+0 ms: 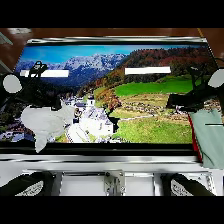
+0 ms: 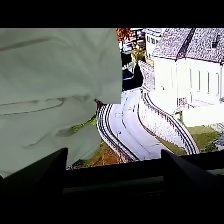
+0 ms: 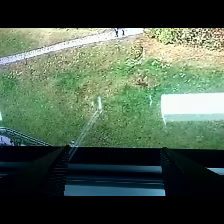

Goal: Fold the shirts.

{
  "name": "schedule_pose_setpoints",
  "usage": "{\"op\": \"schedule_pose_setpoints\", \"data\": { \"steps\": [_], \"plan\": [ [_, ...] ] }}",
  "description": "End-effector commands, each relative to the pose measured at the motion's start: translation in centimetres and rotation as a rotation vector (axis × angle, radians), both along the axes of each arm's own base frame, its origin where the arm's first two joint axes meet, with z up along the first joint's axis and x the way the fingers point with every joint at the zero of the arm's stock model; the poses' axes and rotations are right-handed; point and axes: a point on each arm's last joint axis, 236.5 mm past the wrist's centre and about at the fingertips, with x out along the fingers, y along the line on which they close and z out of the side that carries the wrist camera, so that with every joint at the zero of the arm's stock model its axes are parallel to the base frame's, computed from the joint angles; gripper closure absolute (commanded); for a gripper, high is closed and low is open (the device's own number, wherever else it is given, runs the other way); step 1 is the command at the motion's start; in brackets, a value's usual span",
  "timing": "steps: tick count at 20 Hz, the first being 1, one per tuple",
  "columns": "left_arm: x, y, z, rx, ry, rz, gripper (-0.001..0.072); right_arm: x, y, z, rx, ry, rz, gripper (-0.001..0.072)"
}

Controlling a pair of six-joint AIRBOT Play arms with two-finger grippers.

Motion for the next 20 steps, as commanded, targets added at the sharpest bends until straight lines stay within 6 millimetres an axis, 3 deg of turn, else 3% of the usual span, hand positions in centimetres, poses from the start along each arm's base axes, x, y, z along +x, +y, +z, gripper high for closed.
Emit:
{"op": "schedule_pose_setpoints", "data": {
  "steps": [1,13,15,16,20],
  "plan": [
    [0.0,0.0,0.0,0.0,-0.001,0.0,0.0029,0.0,0.0,0.0,0.0,0.0,0.001,0.0032],
    [0.0,0.0,0.0,0.0,-0.001,0.0,0.003,0.0,0.0,0.0,0.0,-0.001,0.001,0.0032],
    [0.0,0.0,0.0,0.0,-0.001,0.0,0.003,0.8,0.1,0.2,0.003,-0.032,-0.004,0.0032],
    [0.3,0.0,0.1,-0.003,-0.015,0.001,0.003,1.3,0.2,0.3,0.011,-0.055,-0.007,0.0032],
    [5.1,-1.5,1.8,-0.069,-0.221,0.007,0.0029,1.6,1.0,0.5,0.044,-0.067,-0.007,0.0032]
  ]
}}
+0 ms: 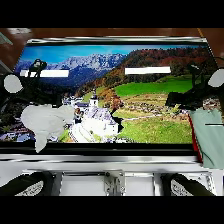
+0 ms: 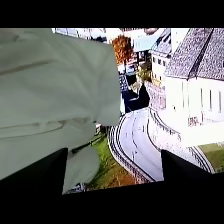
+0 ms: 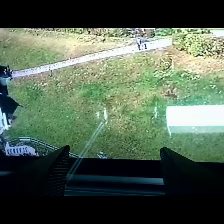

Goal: Fold the shirts.

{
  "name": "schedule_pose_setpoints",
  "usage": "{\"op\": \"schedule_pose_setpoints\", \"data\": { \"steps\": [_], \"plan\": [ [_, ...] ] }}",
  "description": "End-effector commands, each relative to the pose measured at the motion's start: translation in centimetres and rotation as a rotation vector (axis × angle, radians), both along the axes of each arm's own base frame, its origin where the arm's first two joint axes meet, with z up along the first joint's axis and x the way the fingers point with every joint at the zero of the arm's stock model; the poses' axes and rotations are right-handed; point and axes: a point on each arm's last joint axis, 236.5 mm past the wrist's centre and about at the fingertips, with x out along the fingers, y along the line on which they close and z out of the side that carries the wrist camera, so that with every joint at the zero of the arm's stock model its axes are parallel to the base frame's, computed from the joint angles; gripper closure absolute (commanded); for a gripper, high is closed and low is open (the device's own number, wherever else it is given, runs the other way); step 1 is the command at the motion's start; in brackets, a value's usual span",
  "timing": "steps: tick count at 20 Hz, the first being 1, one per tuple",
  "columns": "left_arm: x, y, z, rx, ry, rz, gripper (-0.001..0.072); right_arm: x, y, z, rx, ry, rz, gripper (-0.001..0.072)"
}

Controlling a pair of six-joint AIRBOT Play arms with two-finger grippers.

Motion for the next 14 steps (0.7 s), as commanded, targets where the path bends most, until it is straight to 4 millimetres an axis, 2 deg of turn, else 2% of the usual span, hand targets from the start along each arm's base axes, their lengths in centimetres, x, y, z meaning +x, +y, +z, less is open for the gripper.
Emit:
{"op": "schedule_pose_setpoints", "data": {
  "steps": [1,4,6,7,8,10,12,14],
  "plan": [
    [3.2,-1.6,1.5,-0.077,-0.141,0.004,0.003,0.5,0.5,0.2,0.021,-0.021,-0.001,0.0031],
    [4.2,-3.6,2.5,-0.176,-0.19,0.009,0.003,0.7,0.5,0.3,0.02,-0.028,-0.003,0.0032],
    [4.2,-3.5,2.4,-0.171,-0.188,0.009,0.003,1.0,0.4,0.4,0.02,-0.044,-0.006,0.0032],
    [3.9,-2.3,1.7,-0.141,-0.158,0.04,0.0028,1.0,0.4,0.4,0.02,-0.043,-0.005,0.0032],
    [3.2,-0.1,0.4,-0.103,-0.087,0.138,-0.0013,1.0,0.4,0.4,0.02,-0.042,-0.005,0.0032],
    [0.5,4.1,-2.8,-0.054,0.101,0.286,-0.0013,1.0,0.4,0.3,0.019,-0.042,-0.005,0.0032],
    [-0.3,6.8,-5.1,-0.056,0.152,0.365,-0.0013,1.0,0.4,0.4,0.019,-0.042,-0.005,0.0032],
    [-2.2,9.2,-7.7,-0.054,0.224,0.463,-0.0013,1.0,0.4,0.3,0.019,-0.041,-0.005,0.0032]
  ]
}}
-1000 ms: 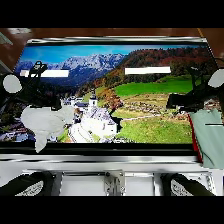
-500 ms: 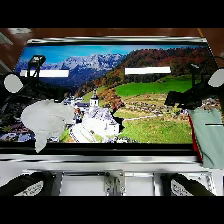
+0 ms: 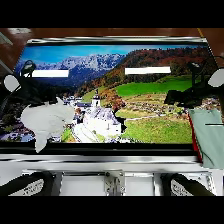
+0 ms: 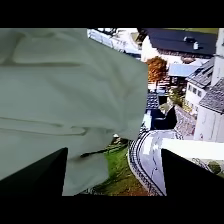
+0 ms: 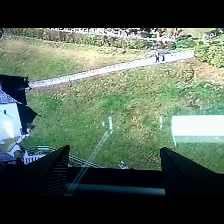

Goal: Fold the shirts.

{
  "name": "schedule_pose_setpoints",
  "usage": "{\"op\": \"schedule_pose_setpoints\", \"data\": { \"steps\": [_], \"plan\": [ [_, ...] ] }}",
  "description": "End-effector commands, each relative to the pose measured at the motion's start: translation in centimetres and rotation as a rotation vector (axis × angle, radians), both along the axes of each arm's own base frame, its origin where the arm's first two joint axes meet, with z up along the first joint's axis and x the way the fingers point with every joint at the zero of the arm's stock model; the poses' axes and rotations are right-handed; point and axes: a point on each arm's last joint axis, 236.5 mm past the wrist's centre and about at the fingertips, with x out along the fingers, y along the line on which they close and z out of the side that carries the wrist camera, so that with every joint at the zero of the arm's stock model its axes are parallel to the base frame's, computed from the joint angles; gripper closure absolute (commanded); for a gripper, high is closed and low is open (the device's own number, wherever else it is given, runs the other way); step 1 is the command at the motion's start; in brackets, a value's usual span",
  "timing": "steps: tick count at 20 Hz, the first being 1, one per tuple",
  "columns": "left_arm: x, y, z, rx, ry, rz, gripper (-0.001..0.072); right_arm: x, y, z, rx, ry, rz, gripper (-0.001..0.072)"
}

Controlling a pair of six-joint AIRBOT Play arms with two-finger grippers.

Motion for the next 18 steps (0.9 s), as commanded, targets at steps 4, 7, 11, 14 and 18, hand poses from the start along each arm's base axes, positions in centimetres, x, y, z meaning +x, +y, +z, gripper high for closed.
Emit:
{"op": "schedule_pose_setpoints", "data": {
  "steps": [4,7,11,14,18],
  "plan": [
    [-5.2,5.2,-8.0,-0.019,0.188,0.273,-0.0013,0.0,0.1,0.0,0.002,0.0,-0.002,0.0032],
    [-4.5,5.4,-9.7,-0.026,0.143,0.314,-0.0013,0.0,0.1,0.0,0.002,0.0,-0.002,0.0032],
    [-4.4,5.5,-12.1,-0.022,0.193,0.322,0.0053,0.0,0.1,0.0,0.002,0.0,-0.002,0.0032],
    [-4.5,4.8,-12.5,-0.043,0.214,0.288,0.067,-0.1,0.1,0.0,0.005,0.004,-0.001,0.0032],
    [0.2,3.2,-3.4,-0.04,-0.057,0.129,0.067,0.3,-0.2,0.1,-0.027,-0.023,0.053,0.0032]
  ]
}}
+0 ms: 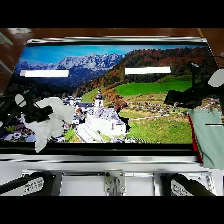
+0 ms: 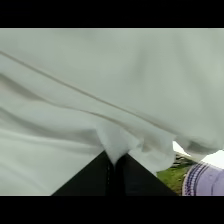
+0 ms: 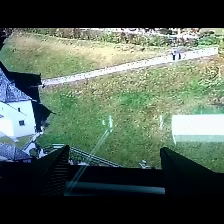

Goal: Fold the shirts.

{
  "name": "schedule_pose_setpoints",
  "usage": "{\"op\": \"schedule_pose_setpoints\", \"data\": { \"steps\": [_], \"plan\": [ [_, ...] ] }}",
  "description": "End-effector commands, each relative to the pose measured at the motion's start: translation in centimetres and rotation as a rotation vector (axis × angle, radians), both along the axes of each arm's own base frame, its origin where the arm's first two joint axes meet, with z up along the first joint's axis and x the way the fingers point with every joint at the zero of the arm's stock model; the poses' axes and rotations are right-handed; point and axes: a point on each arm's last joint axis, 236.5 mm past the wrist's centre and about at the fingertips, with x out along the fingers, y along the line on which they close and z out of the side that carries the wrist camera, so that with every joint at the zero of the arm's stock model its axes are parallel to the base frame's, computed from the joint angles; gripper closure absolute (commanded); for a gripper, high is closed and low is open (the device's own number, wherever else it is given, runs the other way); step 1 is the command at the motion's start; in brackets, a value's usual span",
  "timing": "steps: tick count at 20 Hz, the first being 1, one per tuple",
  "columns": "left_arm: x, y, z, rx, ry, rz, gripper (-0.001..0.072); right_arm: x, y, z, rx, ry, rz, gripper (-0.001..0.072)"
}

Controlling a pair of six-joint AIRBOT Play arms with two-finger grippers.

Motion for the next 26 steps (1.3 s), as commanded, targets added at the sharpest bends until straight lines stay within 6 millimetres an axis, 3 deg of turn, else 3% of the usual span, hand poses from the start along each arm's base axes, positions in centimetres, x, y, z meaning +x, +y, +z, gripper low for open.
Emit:
{"op": "schedule_pose_setpoints", "data": {
  "steps": [1,3,5,7,9,11,13,15,17,18,19,21,24,25,26],
  "plan": [
    [3.3,-2.5,8.8,0.021,-0.252,-0.159,0.067,0.8,-0.5,0.2,-0.04,-0.044,0.052,0.0032],
    [3.4,-7.6,17.5,-0.039,-0.483,-0.268,0.067,0.7,-0.7,0.4,-0.058,-0.051,0.079,0.0032],
    [1.5,-13.6,24.6,-0.166,-0.686,-0.363,0.067,0.4,-0.8,1.7,-0.074,-0.094,0.1,0.0032],
    [-1.3,-20.1,29.2,-0.343,-0.813,-0.464,0.067,-0.2,-1.6,4.0,-0.117,-0.159,0.092,0.0032],
    [-3.6,-26.0,30.5,-0.471,-0.844,-0.571,0.067,-1.3,-2.3,6.5,-0.153,-0.224,0.078,0.0032],
    [-4.8,-31.7,29.6,-0.545,-0.833,-0.661,0.067,-3.0,-2.9,8.5,-0.181,-0.262,0.052,0.0032],
    [-5.1,-37.4,26.2,-0.598,-0.771,-0.7,0.067,-4.5,-3.5,9.4,-0.209,-0.264,0.042,0.0032],
    [-5.3,-42.5,20.0,-0.626,-0.642,-0.69,0.067,-5.7,-4.3,9.4,-0.241,-0.231,0.036,0.0032],
    [-5.5,-46.0,13.2,-0.663,-0.484,-0.625,0.0632,-6.3,-5.1,8.6,-0.271,-0.178,0.026,0.0033],
    [-5.5,-46.7,10.9,-0.684,-0.408,-0.581,0.0219,-6.2,-5.4,8.3,-0.279,-0.163,0.019,0.0032],
    [-5.2,-46.5,9.3,-0.691,-0.328,-0.553,-0.0013,-6.0,-5.4,7.8,-0.277,-0.147,0.016,0.0032],
    [-4.1,-43.0,8.5,-0.631,-0.225,-0.632,-0.0013,-5.5,-5.6,6.8,-0.278,-0.114,0.02,0.0032],
    [-1.7,-32.6,10.7,-0.569,-0.144,-0.673,-0.0013,-4.8,-5.6,4.7,-0.273,-0.043,0.032,0.0032],
    [-1.4,-28.6,11.4,-0.515,-0.149,-0.675,0.0116,-4.8,-5.4,3.5,-0.265,-0.007,0.044,0.0032],
    [-1.4,-23.9,11.5,-0.436,-0.153,-0.64,0.0167,-5.1,-5.1,2.0,-0.251,0.039,0.059,0.0032]
  ]
}}
